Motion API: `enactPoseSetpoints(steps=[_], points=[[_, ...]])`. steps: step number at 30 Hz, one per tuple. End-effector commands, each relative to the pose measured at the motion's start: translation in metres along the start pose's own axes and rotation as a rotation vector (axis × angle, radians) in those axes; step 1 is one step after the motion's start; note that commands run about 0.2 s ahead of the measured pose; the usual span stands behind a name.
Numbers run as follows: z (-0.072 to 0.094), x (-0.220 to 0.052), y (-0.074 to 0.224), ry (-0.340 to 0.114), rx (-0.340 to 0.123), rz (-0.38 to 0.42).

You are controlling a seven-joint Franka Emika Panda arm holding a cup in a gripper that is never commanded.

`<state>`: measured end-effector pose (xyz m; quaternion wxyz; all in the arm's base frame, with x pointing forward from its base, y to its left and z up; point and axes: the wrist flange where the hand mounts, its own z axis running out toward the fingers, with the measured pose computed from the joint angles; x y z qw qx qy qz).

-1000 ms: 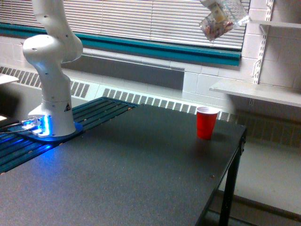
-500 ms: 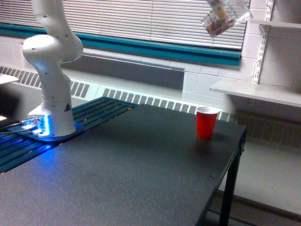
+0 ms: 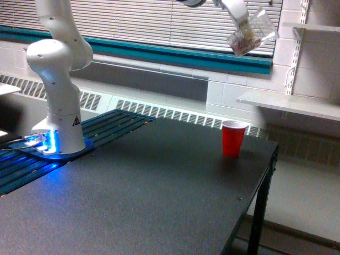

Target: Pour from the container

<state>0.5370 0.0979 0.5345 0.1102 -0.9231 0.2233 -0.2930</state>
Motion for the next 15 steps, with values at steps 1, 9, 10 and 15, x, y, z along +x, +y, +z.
enactPoseSetpoints(steps=[1, 9, 10, 15], points=[[0.015, -0.033, -0.019, -0.045, 0.028, -0.109], [0.034, -0.07, -0.029, -0.119, 0.072, -0.164], [0.037, -0.075, -0.029, -0.129, 0.07, -0.174], [0.051, -0.098, -0.027, -0.173, 0.062, -0.2]])
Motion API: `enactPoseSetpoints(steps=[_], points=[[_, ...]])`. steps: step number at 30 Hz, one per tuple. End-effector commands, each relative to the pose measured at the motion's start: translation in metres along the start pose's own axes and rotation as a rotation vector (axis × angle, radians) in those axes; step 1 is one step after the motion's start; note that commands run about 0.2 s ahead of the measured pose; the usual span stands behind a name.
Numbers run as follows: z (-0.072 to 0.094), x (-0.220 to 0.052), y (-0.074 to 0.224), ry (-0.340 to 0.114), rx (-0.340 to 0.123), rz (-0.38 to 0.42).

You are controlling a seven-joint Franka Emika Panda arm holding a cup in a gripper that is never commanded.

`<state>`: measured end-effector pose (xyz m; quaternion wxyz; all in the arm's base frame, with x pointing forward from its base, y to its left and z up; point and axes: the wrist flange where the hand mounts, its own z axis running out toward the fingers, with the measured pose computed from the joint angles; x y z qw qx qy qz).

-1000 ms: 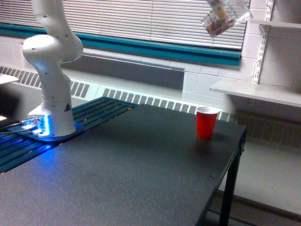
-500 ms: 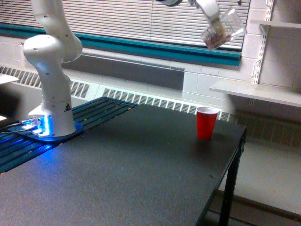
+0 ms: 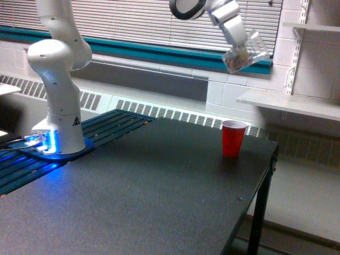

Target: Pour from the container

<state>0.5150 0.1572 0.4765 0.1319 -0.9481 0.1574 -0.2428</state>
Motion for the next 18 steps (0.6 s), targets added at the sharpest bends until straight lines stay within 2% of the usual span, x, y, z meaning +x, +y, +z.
enactPoseSetpoints(steps=[1, 10, 18], points=[[0.019, -0.027, -0.005, -0.055, 0.013, -0.089], [0.043, -0.064, -0.007, -0.143, 0.04, -0.084], [0.057, -0.085, -0.006, -0.219, 0.032, -0.079]])
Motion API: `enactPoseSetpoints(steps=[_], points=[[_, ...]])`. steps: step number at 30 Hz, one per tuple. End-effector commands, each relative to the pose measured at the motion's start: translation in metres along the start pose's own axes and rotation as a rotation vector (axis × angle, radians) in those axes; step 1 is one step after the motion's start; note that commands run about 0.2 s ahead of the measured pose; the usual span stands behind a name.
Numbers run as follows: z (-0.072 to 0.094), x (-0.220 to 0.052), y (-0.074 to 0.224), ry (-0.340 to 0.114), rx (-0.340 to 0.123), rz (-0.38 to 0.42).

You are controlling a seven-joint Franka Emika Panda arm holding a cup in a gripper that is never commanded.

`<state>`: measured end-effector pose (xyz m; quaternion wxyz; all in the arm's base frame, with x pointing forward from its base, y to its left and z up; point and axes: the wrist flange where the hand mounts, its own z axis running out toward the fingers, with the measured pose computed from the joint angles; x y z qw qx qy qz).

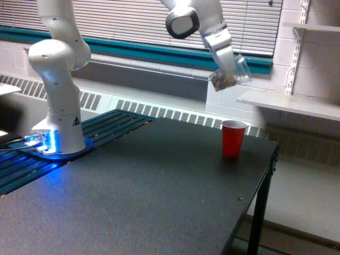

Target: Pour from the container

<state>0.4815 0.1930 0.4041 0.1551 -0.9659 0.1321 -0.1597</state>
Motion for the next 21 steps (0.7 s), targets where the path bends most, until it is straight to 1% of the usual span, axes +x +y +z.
enactPoseSetpoints(steps=[1, 10, 15, 21], points=[[0.011, -0.015, -0.005, -0.045, 0.002, -0.061], [0.027, -0.03, -0.006, -0.126, -0.002, -0.052], [0.036, -0.038, -0.005, -0.174, -0.012, -0.045], [0.045, -0.044, -0.005, -0.218, -0.018, -0.027]])
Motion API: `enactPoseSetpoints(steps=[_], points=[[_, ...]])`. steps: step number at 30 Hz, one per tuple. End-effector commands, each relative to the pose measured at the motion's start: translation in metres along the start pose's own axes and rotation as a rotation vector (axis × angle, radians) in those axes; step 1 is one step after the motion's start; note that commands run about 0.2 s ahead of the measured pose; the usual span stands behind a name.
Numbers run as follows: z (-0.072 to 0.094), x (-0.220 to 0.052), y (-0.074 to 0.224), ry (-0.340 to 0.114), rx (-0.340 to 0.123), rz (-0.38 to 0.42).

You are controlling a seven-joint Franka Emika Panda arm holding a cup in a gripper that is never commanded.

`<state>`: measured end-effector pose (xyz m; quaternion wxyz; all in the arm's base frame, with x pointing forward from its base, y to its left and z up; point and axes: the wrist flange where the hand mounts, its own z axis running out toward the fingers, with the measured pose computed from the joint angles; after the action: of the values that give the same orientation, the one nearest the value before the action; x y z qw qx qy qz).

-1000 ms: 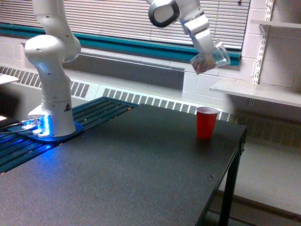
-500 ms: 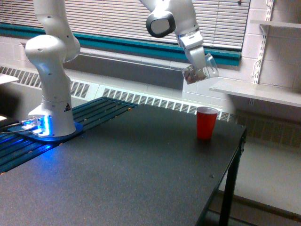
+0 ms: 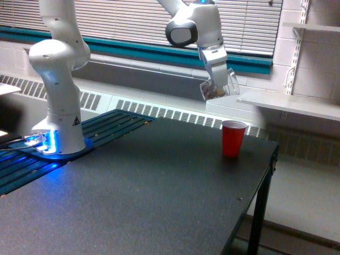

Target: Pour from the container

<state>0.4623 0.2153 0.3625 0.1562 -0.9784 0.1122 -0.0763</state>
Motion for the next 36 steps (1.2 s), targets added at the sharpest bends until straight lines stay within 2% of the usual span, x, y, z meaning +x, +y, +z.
enactPoseSetpoints(steps=[1, 14, 36], points=[[0.012, -0.007, -0.003, -0.054, -0.002, -0.011], [0.033, -0.011, -0.008, -0.152, -0.017, 0.008], [0.065, 0.001, -0.032, -0.281, -0.03, 0.032]])
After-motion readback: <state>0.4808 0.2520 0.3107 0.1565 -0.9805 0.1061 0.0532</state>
